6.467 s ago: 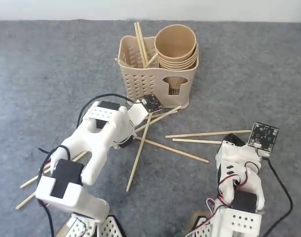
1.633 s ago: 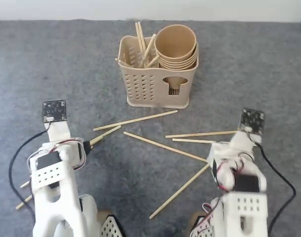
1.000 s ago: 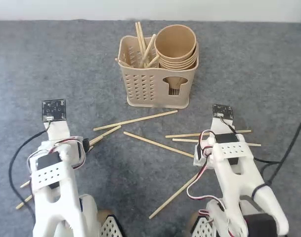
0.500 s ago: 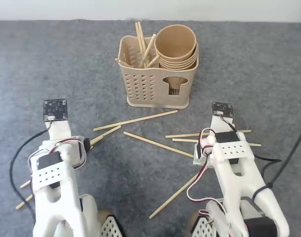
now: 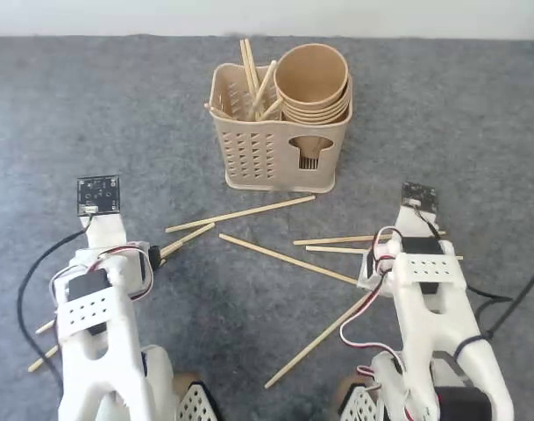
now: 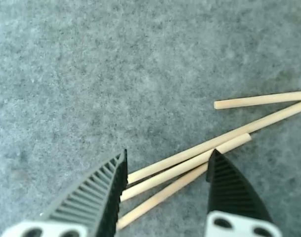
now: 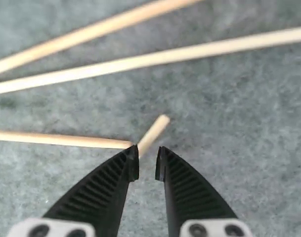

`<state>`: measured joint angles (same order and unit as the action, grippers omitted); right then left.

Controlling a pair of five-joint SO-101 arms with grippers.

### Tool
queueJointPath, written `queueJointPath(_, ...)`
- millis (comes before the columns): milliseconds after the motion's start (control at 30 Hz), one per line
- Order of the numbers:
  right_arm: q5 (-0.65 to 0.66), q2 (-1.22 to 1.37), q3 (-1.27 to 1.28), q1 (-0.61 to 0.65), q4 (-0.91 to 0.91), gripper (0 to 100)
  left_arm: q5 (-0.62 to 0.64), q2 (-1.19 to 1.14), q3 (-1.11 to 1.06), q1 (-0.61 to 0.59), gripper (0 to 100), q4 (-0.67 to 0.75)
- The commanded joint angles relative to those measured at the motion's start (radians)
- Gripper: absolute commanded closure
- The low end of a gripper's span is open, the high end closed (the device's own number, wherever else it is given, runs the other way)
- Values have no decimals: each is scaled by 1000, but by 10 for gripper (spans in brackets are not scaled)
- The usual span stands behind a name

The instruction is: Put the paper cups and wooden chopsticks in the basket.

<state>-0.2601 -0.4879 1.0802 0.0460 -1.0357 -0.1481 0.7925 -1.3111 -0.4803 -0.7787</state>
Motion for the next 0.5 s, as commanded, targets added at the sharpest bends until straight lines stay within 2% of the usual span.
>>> queueJointPath(0, 17, -31, 20, -8, 59, 916, -11, 23, 5, 6, 753, 20)
queueJointPath(467, 15, 7, 17, -5, 116, 916, -11, 23, 5, 5, 753, 18)
